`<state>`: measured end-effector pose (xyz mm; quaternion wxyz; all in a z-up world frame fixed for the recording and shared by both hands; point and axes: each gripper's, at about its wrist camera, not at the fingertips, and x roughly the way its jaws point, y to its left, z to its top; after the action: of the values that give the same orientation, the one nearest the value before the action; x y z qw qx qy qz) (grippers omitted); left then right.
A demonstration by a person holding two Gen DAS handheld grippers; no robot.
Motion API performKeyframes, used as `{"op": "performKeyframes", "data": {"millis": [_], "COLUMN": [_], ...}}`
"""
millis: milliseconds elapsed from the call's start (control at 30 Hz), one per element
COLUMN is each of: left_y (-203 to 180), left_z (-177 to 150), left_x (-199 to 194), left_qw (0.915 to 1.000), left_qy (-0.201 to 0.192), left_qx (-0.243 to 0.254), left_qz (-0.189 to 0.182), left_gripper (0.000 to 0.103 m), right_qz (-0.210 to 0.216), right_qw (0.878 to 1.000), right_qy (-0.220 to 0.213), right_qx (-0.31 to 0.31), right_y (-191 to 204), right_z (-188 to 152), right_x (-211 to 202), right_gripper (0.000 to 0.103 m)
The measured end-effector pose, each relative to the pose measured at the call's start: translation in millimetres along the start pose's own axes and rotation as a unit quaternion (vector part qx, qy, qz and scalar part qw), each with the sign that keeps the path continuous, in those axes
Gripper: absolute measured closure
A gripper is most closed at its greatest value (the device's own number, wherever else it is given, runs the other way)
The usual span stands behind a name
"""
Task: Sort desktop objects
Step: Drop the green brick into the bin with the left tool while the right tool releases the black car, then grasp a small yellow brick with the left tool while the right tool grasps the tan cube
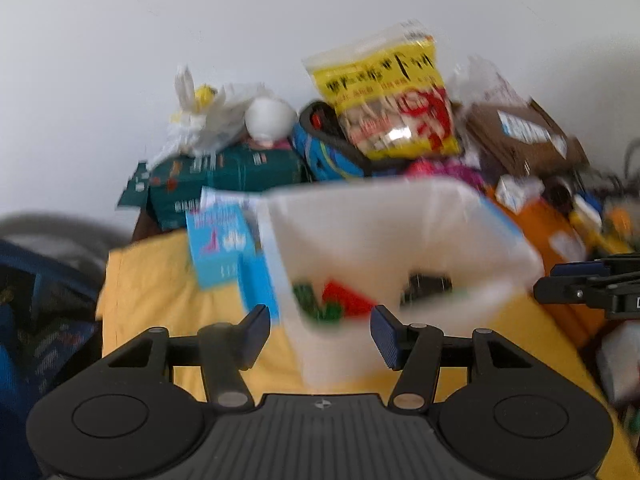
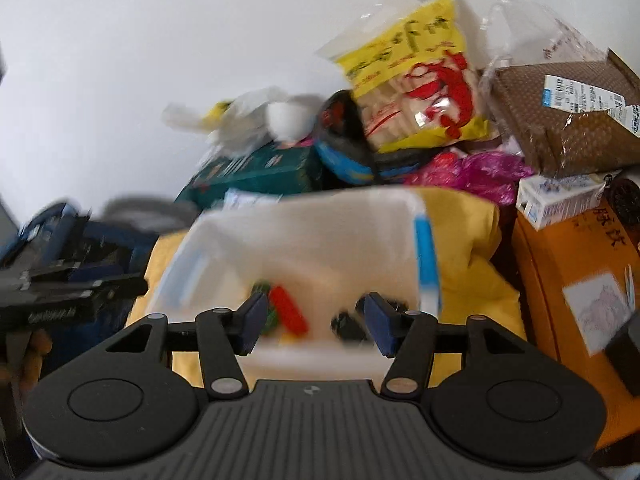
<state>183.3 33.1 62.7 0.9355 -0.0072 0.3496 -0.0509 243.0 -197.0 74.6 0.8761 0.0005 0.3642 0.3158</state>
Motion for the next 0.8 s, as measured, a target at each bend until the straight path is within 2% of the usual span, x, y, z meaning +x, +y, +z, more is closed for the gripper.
{"op": "performKeyframes", "data": {"millis": [100, 167, 300, 400, 500, 567, 700, 800], "left_y": [-5.2, -11.2, -24.2, -30.3, -39.9, -43.4, -44.4, -46.5], "left_z": [-48.4, -82.0, -121.3, -125.5, -123.2, -121.1, -121.0, -124.9], "left_x": [-4.1, 0.8, 16.9, 25.5, 32.2, 40.3, 52.2, 53.0], "left_qw": [0.9998, 0.9987, 0.9952, 0.9955, 0.996, 0.9956, 0.9942, 0.9932], "left_qy": [0.021, 0.049, 0.094, 0.092, 0.082, 0.085, 0.103, 0.108], "left_qx": [-0.002, 0.004, 0.026, 0.022, 0.033, 0.038, 0.021, 0.036], "left_qz": [-0.005, -0.013, 0.0, -0.002, -0.016, -0.016, -0.021, -0.024], "left_gripper": [0.044, 0.044, 0.047, 0.047, 0.047, 0.051, 0.079, 0.085], "right_qz": [0.012, 0.019, 0.003, -0.014, -0.008, -0.016, -0.021, -0.011], "right_qw": [1.0, 0.998, 0.993, 0.991, 0.991, 0.99, 0.989, 0.987], "right_qy": [0.024, 0.046, 0.091, 0.098, 0.1, 0.1, 0.098, 0.11], "right_qx": [-0.016, -0.031, -0.073, -0.091, -0.091, -0.1, -0.11, -0.117], "right_y": [5.9, 10.3, 24.2, 29.9, 31.8, 35.5, 39.0, 40.9], "right_z": [-51.3, -85.7, -132.9, -143.3, -143.6, -146.2, -142.1, -147.9], "right_x": [-4.3, -1.5, 15.1, 27.4, 35.1, 38.8, 50.2, 55.3], "right_gripper": [0.045, 0.046, 0.05, 0.052, 0.052, 0.052, 0.053, 0.065]}}
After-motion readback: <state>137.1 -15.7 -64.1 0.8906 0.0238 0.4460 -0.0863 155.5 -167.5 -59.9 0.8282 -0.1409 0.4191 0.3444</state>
